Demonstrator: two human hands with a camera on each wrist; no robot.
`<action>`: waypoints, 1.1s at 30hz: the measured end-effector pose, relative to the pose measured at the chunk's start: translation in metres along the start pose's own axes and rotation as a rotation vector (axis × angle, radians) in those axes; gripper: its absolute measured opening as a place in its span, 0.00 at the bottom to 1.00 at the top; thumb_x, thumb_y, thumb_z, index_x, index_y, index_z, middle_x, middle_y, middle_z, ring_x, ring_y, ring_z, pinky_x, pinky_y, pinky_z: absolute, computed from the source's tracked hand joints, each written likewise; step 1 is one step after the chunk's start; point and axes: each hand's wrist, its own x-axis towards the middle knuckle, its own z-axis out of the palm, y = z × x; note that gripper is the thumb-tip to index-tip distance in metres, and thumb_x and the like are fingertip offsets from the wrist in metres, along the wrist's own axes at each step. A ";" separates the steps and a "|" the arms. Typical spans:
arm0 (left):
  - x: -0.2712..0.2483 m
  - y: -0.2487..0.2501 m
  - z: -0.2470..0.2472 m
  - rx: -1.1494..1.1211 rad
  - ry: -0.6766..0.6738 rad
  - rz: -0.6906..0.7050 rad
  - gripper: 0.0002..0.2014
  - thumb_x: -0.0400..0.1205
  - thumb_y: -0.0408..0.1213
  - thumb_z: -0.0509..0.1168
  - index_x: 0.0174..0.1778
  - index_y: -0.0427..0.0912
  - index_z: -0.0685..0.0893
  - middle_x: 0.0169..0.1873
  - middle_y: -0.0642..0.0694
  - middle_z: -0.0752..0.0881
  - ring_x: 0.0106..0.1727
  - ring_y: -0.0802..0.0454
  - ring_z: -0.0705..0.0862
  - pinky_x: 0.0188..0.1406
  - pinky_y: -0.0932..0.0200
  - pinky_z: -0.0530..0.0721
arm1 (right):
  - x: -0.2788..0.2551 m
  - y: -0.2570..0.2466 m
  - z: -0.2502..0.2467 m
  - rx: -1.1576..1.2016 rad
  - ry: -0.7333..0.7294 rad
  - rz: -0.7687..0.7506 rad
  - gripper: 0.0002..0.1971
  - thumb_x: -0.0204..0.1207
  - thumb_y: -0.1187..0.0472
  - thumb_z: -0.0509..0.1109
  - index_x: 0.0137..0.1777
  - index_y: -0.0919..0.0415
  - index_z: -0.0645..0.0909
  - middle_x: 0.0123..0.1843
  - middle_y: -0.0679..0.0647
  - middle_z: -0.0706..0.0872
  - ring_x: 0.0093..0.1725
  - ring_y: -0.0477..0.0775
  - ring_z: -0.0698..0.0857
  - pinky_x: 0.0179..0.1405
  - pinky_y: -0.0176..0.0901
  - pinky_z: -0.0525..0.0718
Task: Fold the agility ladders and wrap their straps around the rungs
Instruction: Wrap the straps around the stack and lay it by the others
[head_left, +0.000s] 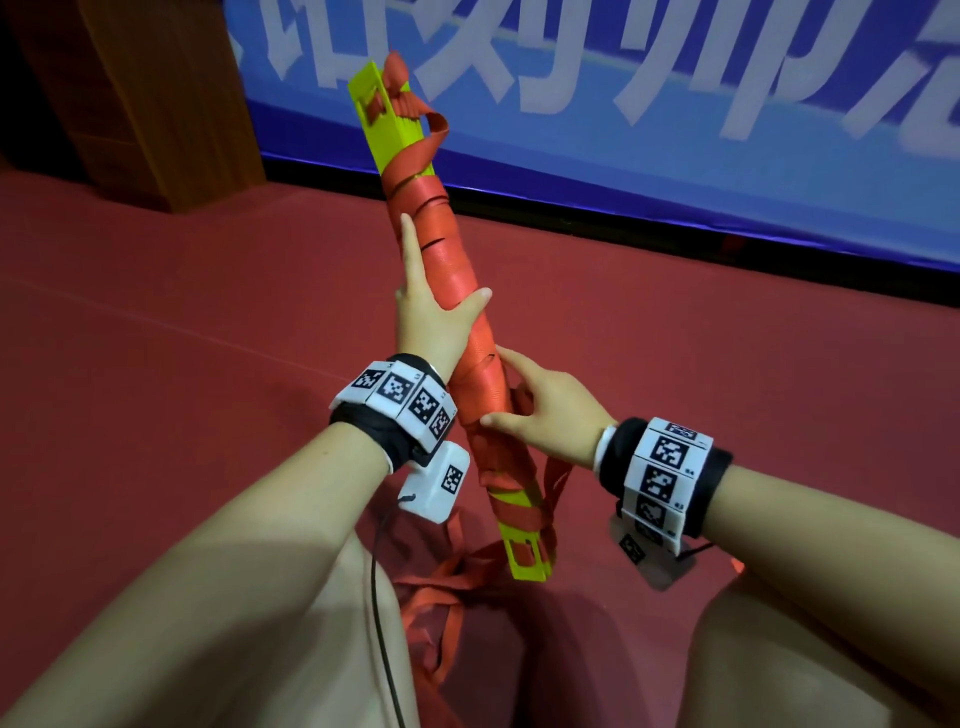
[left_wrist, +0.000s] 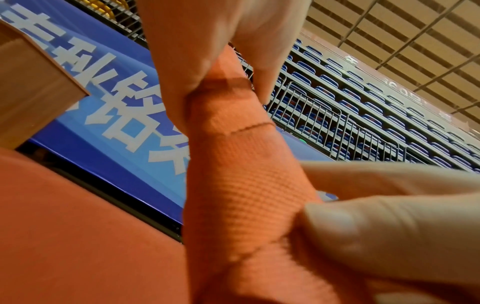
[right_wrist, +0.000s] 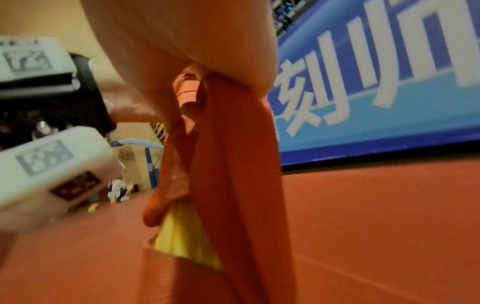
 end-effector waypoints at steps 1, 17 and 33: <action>0.001 0.000 -0.001 -0.016 -0.003 -0.011 0.52 0.76 0.38 0.75 0.85 0.61 0.43 0.77 0.40 0.71 0.71 0.44 0.76 0.68 0.54 0.76 | 0.001 0.000 0.000 0.024 -0.002 -0.004 0.39 0.74 0.50 0.74 0.83 0.49 0.59 0.50 0.48 0.84 0.57 0.56 0.85 0.49 0.42 0.76; -0.003 0.012 -0.016 -0.686 -0.283 -0.211 0.31 0.76 0.35 0.67 0.75 0.41 0.63 0.43 0.35 0.87 0.35 0.38 0.89 0.38 0.42 0.90 | -0.014 -0.008 -0.026 0.913 -0.242 -0.029 0.25 0.78 0.74 0.66 0.71 0.50 0.73 0.60 0.59 0.86 0.56 0.53 0.85 0.60 0.45 0.84; 0.013 -0.010 -0.010 -0.379 0.067 -0.099 0.44 0.69 0.51 0.73 0.74 0.79 0.52 0.76 0.42 0.75 0.68 0.31 0.81 0.67 0.30 0.79 | 0.005 -0.006 0.005 0.393 0.190 0.072 0.13 0.71 0.47 0.77 0.50 0.51 0.84 0.42 0.44 0.88 0.37 0.41 0.83 0.37 0.38 0.77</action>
